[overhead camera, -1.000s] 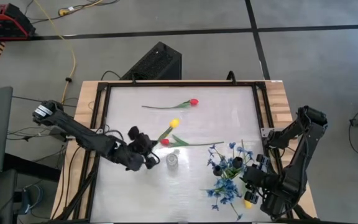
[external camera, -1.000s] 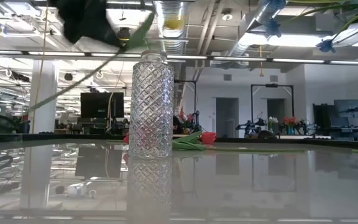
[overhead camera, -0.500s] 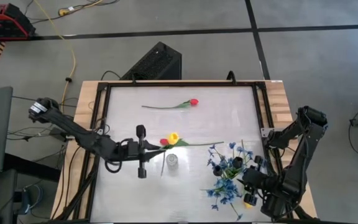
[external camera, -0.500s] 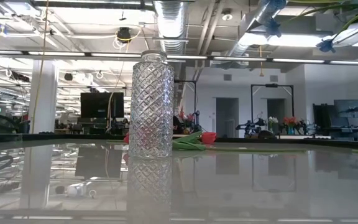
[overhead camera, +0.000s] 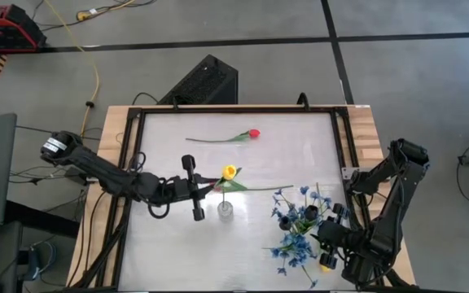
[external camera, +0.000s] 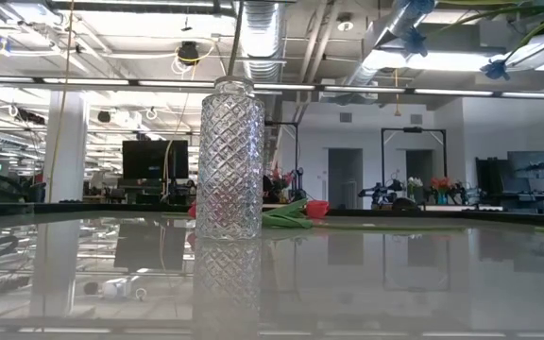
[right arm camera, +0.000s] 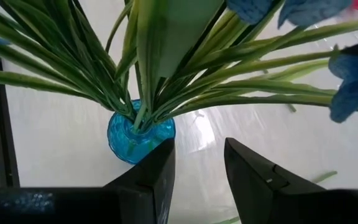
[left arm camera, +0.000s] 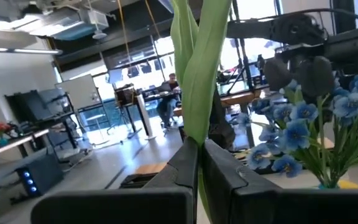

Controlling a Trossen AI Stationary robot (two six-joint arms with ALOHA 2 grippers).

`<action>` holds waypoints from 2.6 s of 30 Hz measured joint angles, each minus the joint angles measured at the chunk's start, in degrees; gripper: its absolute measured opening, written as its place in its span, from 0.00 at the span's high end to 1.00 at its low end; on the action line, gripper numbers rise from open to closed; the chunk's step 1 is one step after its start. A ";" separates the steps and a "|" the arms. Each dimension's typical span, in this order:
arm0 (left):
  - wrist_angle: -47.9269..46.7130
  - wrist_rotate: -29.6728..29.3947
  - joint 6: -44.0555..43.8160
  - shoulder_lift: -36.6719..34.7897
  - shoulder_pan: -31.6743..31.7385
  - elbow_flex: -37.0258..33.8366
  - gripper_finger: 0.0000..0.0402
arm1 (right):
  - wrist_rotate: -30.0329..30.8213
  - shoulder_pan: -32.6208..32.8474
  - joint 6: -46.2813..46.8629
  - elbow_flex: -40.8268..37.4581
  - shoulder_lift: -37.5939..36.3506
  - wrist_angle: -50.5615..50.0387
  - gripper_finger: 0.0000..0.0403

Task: Sort flowers into vase by color
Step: Put the left yellow flower into transparent vase, then put the yellow flower into the transparent vase

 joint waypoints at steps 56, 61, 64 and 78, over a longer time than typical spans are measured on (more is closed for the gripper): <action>-26.04 -2.30 -17.50 -1.07 -4.06 -0.83 0.64 | -28.80 -0.62 -16.75 -10.32 0.00 0.56 0.59; -35.40 1.64 -23.84 -6.84 -4.06 -0.83 0.62 | -29.33 -1.60 -37.05 -13.83 0.00 5.26 0.59; -39.95 2.43 -27.08 -9.29 -4.06 -0.83 0.62 | -29.45 -2.01 -50.60 -15.21 0.00 8.15 0.59; -43.70 2.93 -30.59 -9.44 -4.06 -0.83 0.62 | -29.96 -6.19 -80.17 -21.87 0.00 8.75 0.59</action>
